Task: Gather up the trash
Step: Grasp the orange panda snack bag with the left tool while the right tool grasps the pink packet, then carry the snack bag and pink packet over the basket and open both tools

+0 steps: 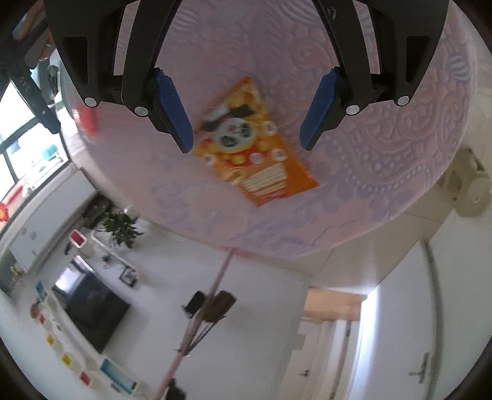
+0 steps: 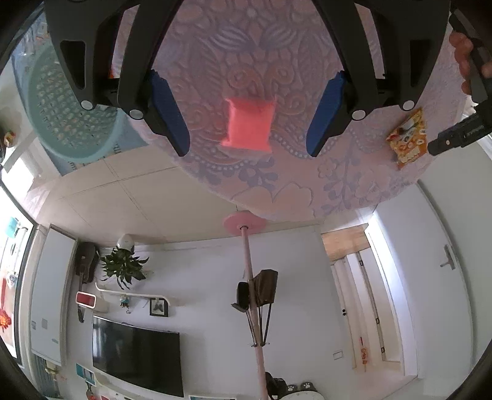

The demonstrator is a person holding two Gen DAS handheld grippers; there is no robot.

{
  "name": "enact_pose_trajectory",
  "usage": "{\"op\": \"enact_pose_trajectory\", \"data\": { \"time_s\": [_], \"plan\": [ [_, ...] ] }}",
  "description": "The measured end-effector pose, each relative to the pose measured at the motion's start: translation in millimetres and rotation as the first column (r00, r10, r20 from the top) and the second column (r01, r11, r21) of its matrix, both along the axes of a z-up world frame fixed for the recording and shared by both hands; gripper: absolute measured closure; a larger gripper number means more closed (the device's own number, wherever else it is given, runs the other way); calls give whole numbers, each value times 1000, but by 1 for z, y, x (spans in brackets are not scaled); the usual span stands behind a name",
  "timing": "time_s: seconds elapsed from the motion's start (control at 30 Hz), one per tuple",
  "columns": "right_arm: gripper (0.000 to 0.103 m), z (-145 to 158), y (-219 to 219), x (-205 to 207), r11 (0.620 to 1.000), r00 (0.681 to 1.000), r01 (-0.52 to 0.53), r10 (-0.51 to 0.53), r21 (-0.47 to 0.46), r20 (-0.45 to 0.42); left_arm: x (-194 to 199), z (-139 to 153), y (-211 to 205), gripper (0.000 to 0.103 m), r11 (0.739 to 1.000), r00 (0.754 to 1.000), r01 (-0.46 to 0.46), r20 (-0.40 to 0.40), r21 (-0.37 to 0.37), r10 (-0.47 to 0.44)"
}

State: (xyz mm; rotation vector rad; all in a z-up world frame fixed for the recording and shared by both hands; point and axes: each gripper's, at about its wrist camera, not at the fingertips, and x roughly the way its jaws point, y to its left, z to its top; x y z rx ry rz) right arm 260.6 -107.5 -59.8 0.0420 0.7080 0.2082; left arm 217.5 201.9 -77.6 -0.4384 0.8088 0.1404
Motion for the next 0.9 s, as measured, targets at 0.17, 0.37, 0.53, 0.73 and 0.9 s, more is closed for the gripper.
{"op": "enact_pose_trajectory", "data": {
  "time_s": [0.17, 0.37, 0.53, 0.73, 0.9],
  "plan": [
    [29, -19, -2, 11, 1000, 999, 3, -3, 2, -42, 7, -17, -1, 40, 1000, 1000, -10, -29, 21, 11],
    [29, -28, -1, 14, 1000, 997, -13, 14, 9, -74, 8, -18, -22, 49, 989, 999, 2, -33, 148, 3],
    [29, -40, 11, 24, 998, 987, -49, 42, -41, -155, 3, -18, -34, 71, 975, 999, 31, -44, 218, -22],
    [55, -41, 13, 24, 998, 987, -34, 24, -60, -161, -1, -16, -39, 99, 971, 998, 67, -35, 228, -61],
    [66, -38, 16, 17, 995, 990, -62, 53, -71, -132, -6, -11, -46, 101, 970, 995, 95, -3, 223, -97]
  ]
}}
